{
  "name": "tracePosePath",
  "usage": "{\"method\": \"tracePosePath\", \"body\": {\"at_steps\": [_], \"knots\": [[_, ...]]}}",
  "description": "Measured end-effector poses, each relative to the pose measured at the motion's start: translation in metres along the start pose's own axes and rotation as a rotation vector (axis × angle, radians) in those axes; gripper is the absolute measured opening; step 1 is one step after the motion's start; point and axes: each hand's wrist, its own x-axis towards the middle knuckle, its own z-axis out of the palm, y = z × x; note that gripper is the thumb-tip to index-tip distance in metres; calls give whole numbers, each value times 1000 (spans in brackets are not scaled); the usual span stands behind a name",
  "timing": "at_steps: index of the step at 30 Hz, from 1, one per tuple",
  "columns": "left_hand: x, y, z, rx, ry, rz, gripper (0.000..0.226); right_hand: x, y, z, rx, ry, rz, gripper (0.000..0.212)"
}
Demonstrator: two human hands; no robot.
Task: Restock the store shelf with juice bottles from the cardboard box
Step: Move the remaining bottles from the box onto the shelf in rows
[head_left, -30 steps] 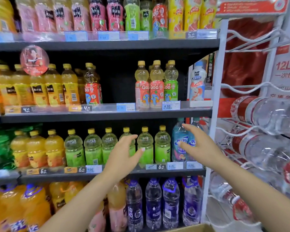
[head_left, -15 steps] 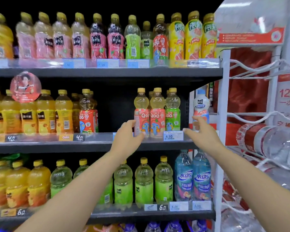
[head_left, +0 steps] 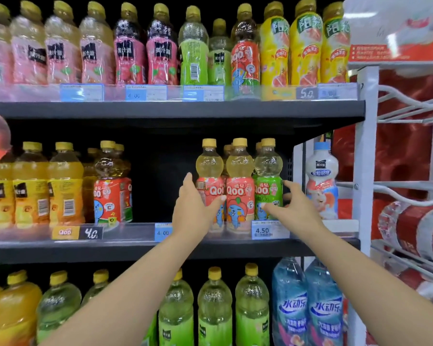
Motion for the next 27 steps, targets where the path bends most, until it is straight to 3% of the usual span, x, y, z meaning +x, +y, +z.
{"method": "tracePosePath", "body": {"at_steps": [4,9,12,15,21,27], "knots": [[7,-13,2,-34,-49,23,64,4,4,4,-42,24,-35,77],[10,-19,-3,-58,-137,83,56,4,6,1,-36,-21,-59,67],[2,-14,-6,-10,-146,85,49,-4,3,-4,-10,-49,-70,73],[-17,-6,-19,-23,-164,57,58,-28,0,-10,-21,-27,-128,74],[-106,-18,-56,10,-218,122,63,-130,15,-25,-98,-89,-243,59],[-251,-88,-46,111,-419,-14,60,-285,108,2,-122,-356,-58,54]]}}
